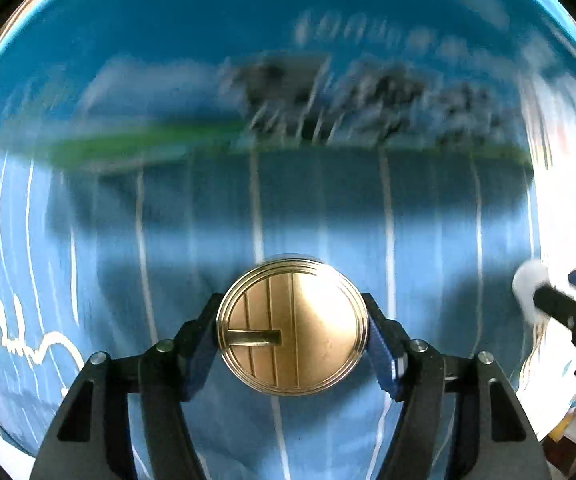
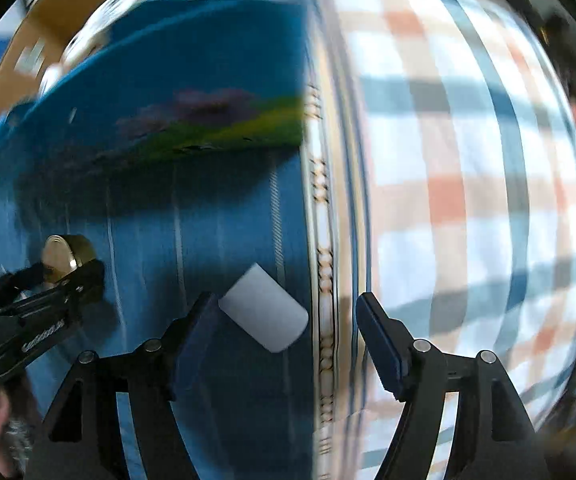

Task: Organize rigid objects
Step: 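Grasp the white plastic cup with right tool while left tool grasps gold tin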

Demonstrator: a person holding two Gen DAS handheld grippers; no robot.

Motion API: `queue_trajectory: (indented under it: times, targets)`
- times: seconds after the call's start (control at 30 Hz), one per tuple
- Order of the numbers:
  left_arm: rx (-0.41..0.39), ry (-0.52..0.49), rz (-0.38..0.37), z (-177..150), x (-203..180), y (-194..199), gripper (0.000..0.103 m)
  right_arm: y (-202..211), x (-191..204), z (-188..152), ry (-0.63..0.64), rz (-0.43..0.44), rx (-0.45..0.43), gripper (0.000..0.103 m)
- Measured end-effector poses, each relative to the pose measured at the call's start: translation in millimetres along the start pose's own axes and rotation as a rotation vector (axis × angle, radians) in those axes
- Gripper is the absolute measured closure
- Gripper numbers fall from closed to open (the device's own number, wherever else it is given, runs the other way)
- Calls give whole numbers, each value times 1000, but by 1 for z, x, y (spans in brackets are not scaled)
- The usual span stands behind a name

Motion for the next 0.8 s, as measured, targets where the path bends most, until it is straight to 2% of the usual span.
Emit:
queue_trajectory:
  times: [0.1, 0.17, 0.27, 0.37, 0.5, 0.63, 0.73, 0.77, 0.8]
  targets:
    - [16, 8, -5, -24, 6, -2, 40, -15, 24, 1, 169, -141, 41, 32]
    - [19, 7, -3, -37, 8, -2, 40, -33, 28, -4, 219, -224, 111, 68]
    - [10, -4, 8, -50, 8, -3, 40, -35, 24, -8, 138, -218, 116, 68]
    - [6, 9, 10, -50, 8, -6, 40, -33, 13, -7, 8, -174, 119, 68]
    - [11, 28, -12, -52, 8, -4, 40, -27, -5, -15, -163, -22, 111, 67]
    - [16, 37, -18, -49, 12, -1, 40, -19, -20, -17, -186, 10, 129, 43]
    - [15, 38, -15, -52, 15, -4, 40, -24, -27, -26, -183, -6, 143, 43]
    - [17, 39, -15, -53, 15, -5, 40, -29, -29, -33, -194, 2, 156, 48]
    - [17, 38, -14, -49, 16, -8, 40, -31, -29, -40, -195, -9, 144, 49]
Point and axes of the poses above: each gripper's, at about its wrist camera, not at the fingertips, and y roughly against the way its jaws point, x to its left, z to its top, the point moved 6 cm from there along -y, roughly the way its jaws point, and after that the axes turned 9 degrees about z, right-handed, at the moved point
